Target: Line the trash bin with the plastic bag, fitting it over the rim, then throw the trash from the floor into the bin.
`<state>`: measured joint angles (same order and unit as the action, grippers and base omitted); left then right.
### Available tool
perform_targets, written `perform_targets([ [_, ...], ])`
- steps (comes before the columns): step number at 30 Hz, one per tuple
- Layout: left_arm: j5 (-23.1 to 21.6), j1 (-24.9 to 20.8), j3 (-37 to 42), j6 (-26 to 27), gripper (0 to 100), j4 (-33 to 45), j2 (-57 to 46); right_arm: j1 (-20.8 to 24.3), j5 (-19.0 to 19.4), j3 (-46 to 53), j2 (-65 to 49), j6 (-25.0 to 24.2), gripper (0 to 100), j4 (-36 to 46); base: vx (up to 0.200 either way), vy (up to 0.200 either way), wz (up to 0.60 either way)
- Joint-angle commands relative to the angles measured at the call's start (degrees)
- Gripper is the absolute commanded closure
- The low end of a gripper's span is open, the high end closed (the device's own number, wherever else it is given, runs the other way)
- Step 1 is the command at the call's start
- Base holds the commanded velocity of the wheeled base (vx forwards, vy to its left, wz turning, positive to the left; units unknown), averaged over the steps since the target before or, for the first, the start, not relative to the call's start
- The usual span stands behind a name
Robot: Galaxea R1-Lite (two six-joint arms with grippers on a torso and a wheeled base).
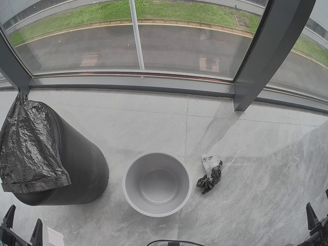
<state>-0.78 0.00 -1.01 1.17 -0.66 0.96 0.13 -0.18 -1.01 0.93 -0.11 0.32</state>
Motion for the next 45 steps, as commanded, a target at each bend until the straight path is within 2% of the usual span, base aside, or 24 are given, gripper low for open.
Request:
perform_targets([
  [1, -0.5, -0.3, -3.7, -1.8, 0, -0.4, 0.3, 0.0, -0.3, -0.9, -0.9, -0.8, 0, -1.8, 0.0, 0.0, 0.0],
  [2, -1.2, -1.1, -13.5, -5.1, 0, 1.5, 3.9, 0.3, -0.4, -10.1, 1.8, -2.9, 0, -4.3, 0.0, 0.0, 0.0],
  [5, -2.5, -1.8, -21.2, -5.7, 0, 5.7, 9.0, 0.3, 0.2, -19.2, 8.6, -4.0, 0, -1.8, 0.0, 0.0, 0.0],
  [9, -4.8, -1.7, -21.7, -5.3, 0, 6.6, 9.3, 0.2, 3.3, -22.2, 13.3, -2.9, 0, -2.2, 0.0, 0.0, 0.0],
  [12, -5.0, -1.8, -20.3, -5.0, 0, 6.6, 9.3, 0.6, 4.2, -22.5, 16.2, -3.1, 0, -3.0, 0.0, 0.0, 0.0],
  [17, -10.3, -2.5, -19.2, 7.5, 0, 6.6, 12.3, 6.3, 4.4, -23.0, 28.1, -2.8, 0, -12.3, 0.0, 0.0, 0.0],
  [18, -11.6, -2.5, -19.2, 12.0, 0, 6.6, 14.1, 8.0, 4.3, -23.7, 30.7, -2.8, 0, -14.3, 0.0, 0.0, 0.0],
  [20, -12.6, -2.5, -19.1, 16.8, 0, 6.6, 17.0, 9.8, 4.1, -24.7, 34.4, -2.9, 0, -16.0, 0.0, 0.0, 0.0],
  [21, -12.6, -2.5, -19.1, 16.8, 0, 6.6, 17.0, 9.8, 4.1, -24.7, 34.4, -2.9, 0, -16.0, 0.0, 0.0, 0.0],
  [22, -14.9, -3.1, -19.2, 21.6, 0, 6.5, 19.9, 11.4, 4.1, -24.9, 39.1, -3.1, 0, -17.6, 0.0, 0.0, 0.0],
  [24, -16.5, -3.7, -19.5, 25.9, 0, 6.4, 22.5, 12.9, 4.1, -24.7, 42.1, -3.3, 0, -19.7, 0.0, 0.0, 0.0],
  [29, -16.5, -3.7, -20.7, 31.4, 0, 5.7, 26.6, 16.1, 4.1, -23.9, 46.4, -5.4, 0, -25.3, 0.0, 0.0, 0.0],
  [31, -16.3, -3.7, -22.0, 36.8, 0, 5.7, 28.7, 17.9, 4.1, -23.3, 48.2, -7.3, 0, -27.6, 0.0, 0.0, 0.0],
  [34, -12.9, -3.3, -23.0, 44.1, 0, 5.6, 30.6, 18.2, 4.2, -23.0, 50.8, -8.2, 0, -28.9, 0.0, 0.0, 0.0],
  [36, -11.3, -3.8, -23.4, 47.6, 0, 5.7, 31.3, 18.2, 4.2, -22.9, 52.6, -8.5, 0, -29.2, 0.0, 0.0, 0.0],
  [39, -11.3, -4.0, -23.5, 52.1, 0, 5.6, 33.1, 18.1, 4.2, -22.3, 54.9, -9.4, 0, -29.8, 0.0, 0.0, 0.0],
  [45, -11.1, -5.7, -23.2, 53.8, 0, 5.7, 36.5, 18.1, 4.2, -20.3, 56.4, -9.5, 0, -33.5, 0.0, 0.0, 0.0],
])
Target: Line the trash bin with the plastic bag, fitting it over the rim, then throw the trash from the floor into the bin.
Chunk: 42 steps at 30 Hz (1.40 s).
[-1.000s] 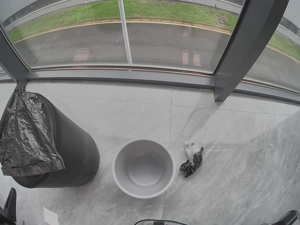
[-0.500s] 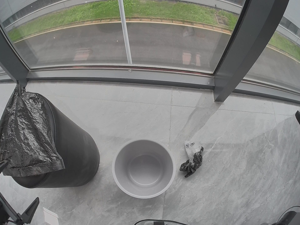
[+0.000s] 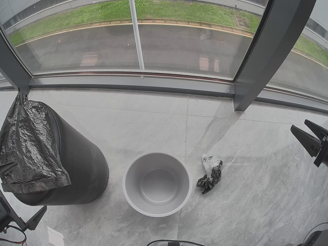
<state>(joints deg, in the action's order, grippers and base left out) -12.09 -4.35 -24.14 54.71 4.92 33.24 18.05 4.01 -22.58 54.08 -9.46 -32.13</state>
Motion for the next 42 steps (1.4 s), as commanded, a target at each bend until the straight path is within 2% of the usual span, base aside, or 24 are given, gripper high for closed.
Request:
perform_targets([
  [1, 0.3, -1.9, -0.1, 0.2, 0, 0.1, 5.4, 0.2, 0.0, 1.2, 3.7, -0.2, 0, -1.0, 0.0, 0.0, 0.0],
  [9, 2.3, -2.6, -2.2, -0.5, 0, -0.2, 13.6, -1.1, 0.0, 2.2, 6.3, -0.2, 0, -2.6, 0.0, 0.0, 0.0],
  [14, 2.9, -2.7, -1.5, -0.6, 0, -1.0, 14.8, -2.2, 0.0, 2.7, 7.6, -0.2, 0, -4.3, 0.0, 0.0, 0.0],
  [18, 3.9, -3.8, -1.4, 0.0, 0, -1.1, 16.0, -2.3, 0.0, 3.0, 8.6, -0.3, 0, -4.8, 0.0, 0.0, 0.0],
  [20, 6.3, -6.0, -1.3, -0.5, 0, -1.1, 16.3, -2.3, 0.0, 3.1, 9.1, -0.3, 0, -4.8, 0.0, 0.0, 0.0],
  [24, 7.9, -7.8, -0.9, -0.8, 0, -1.5, 18.2, -2.3, 0.0, 3.2, 9.3, -0.3, 0, -4.8, 0.0, 0.0, 0.0],
  [35, 10.9, -7.7, 2.6, -1.4, 0, -15.4, 25.8, -4.0, 0.0, 2.9, 9.3, -0.3, 0, -4.9, 0.0, 0.0, 0.0],
  [42, 13.6, -7.7, 3.5, -1.2, 0, -18.1, 26.6, -4.1, 0.0, 2.9, 9.3, -0.3, 0, -4.9, 0.0, 0.0, 0.0],
])
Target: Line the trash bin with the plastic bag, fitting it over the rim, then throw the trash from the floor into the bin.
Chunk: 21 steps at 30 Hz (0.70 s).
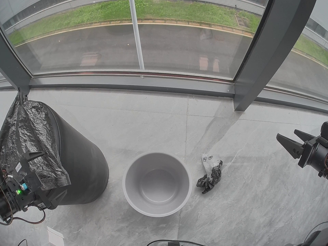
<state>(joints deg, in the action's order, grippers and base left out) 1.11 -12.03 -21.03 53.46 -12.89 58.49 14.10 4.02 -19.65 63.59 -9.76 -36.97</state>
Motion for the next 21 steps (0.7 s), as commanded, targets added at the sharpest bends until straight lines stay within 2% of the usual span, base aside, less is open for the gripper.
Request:
perform_targets([
  [1, 1.6, 0.0, 0.4, 0.2, 0, -0.7, 1.2, -0.2, 0.0, 0.0, -0.2, 0.0, 0, 0.0, 0.0, 0.0, 0.0],
  [6, 3.4, 0.0, 2.0, 0.2, 0, -3.5, 0.7, -0.2, 0.0, 0.0, -0.2, 0.0, 0, 0.0, 0.0, 0.0, 0.0],
  [10, 3.7, 0.1, 4.1, 0.3, 0, -8.2, 1.2, -0.2, 0.0, 0.1, -0.2, 0.0, 0, 0.0, 0.0, 0.0, 0.0],
  [13, 5.8, 0.0, 5.9, 0.2, 0, -11.9, 1.6, -0.2, 0.0, 0.1, -0.3, 0.0, 0, 0.0, 0.0, 0.0, 0.0],
  [21, 6.1, -0.2, 8.5, 0.5, 0, -16.1, 1.5, -0.2, 0.0, 0.1, -0.5, 0.0, 0, 0.0, 0.0, 0.0, 0.0],
])
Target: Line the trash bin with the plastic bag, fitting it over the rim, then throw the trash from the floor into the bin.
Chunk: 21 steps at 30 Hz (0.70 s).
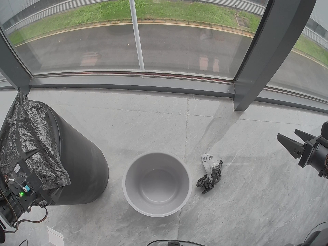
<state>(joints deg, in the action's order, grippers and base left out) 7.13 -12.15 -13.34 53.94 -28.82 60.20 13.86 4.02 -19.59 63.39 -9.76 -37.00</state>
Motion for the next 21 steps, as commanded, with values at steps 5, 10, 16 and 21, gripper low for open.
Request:
perform_targets([
  [5, 0.3, -0.1, 0.7, 0.2, 0, -0.9, -0.9, 0.0, 0.0, 0.0, -0.4, 0.0, 0, 0.0, 0.0, 0.0, 0.0],
  [10, 0.3, 0.0, 1.0, 0.1, 0, -2.8, -0.6, 0.1, 0.0, 0.1, -0.6, 0.0, 0, 0.0, 0.0, 0.0, 0.0],
  [16, 0.4, 0.3, 0.8, 0.1, 0, -4.5, -0.1, 0.1, 0.0, 0.1, -0.5, 0.0, 0, 0.0, 0.0, 0.0, 0.0],
  [21, 0.5, 0.5, 0.6, 0.1, 0, -4.6, 1.3, 0.0, 0.0, 0.1, -0.5, 0.0, 0, 0.0, 0.0, 0.0, 0.0],
])
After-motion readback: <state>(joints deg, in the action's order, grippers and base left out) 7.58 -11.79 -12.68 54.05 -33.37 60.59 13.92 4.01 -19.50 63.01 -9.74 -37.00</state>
